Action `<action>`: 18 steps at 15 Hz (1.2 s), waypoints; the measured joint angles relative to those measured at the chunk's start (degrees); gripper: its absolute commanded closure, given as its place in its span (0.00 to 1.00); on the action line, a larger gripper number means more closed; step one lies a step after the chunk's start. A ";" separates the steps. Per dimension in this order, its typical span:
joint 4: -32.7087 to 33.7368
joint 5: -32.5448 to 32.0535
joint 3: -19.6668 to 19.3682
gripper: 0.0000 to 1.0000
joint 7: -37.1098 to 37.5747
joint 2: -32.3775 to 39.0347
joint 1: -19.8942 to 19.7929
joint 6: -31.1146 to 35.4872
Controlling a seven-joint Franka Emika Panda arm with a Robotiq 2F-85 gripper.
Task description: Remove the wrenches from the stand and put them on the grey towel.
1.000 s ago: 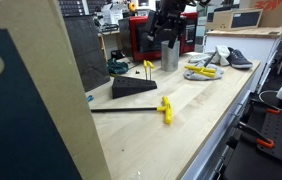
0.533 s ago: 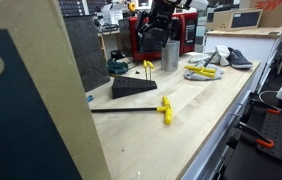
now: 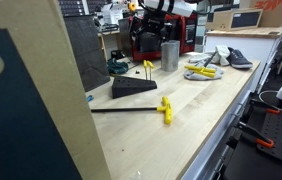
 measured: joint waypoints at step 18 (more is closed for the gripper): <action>5.86 -4.26 -3.37 0.71 11.36 9.54 3.40 0.19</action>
